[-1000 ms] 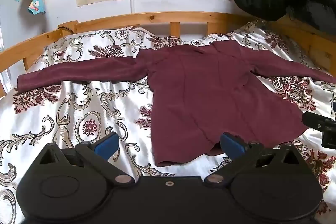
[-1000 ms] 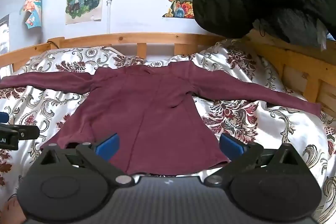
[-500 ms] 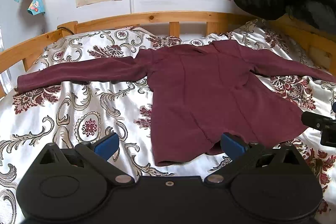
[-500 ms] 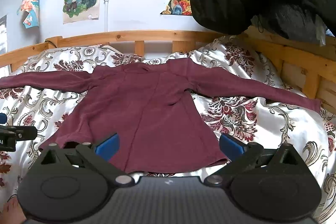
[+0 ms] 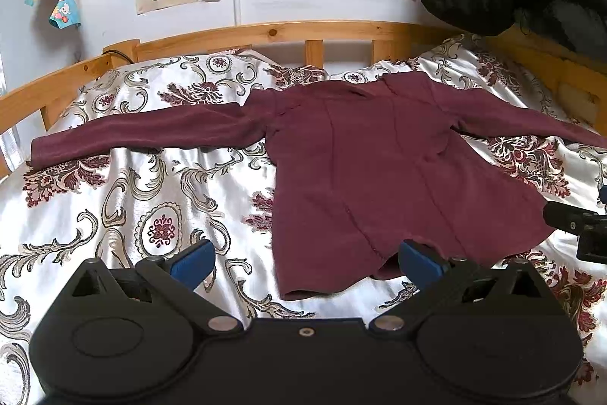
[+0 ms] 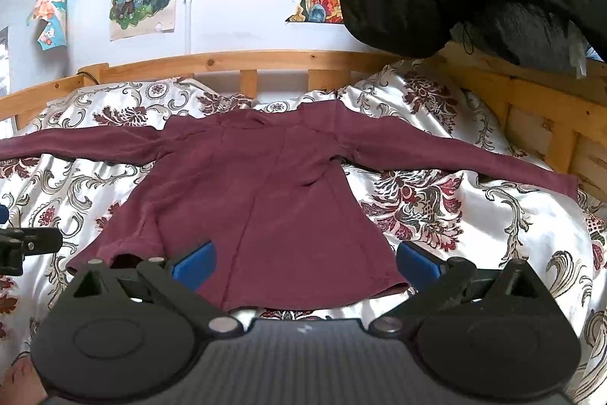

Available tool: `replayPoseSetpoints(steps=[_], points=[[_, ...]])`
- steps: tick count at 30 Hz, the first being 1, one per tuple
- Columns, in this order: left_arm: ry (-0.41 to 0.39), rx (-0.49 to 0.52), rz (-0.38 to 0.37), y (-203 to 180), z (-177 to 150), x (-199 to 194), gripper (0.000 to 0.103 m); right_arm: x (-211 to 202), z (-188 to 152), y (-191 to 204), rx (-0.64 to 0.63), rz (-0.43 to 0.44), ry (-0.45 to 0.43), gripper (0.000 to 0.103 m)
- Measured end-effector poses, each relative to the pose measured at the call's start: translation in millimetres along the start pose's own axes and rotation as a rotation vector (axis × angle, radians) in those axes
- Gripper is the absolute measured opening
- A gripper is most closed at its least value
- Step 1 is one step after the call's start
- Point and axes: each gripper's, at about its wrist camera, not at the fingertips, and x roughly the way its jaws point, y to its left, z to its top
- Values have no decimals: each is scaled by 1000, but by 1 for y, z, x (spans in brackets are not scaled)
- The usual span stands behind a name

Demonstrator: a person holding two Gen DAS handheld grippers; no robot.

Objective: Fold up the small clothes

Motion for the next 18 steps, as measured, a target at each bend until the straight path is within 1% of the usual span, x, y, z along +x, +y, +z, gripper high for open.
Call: replayPoseSetpoints(steps=[18], points=[[2,-2,-2,0,-1,0,102,2,0,-1,-1,-1,7,103]])
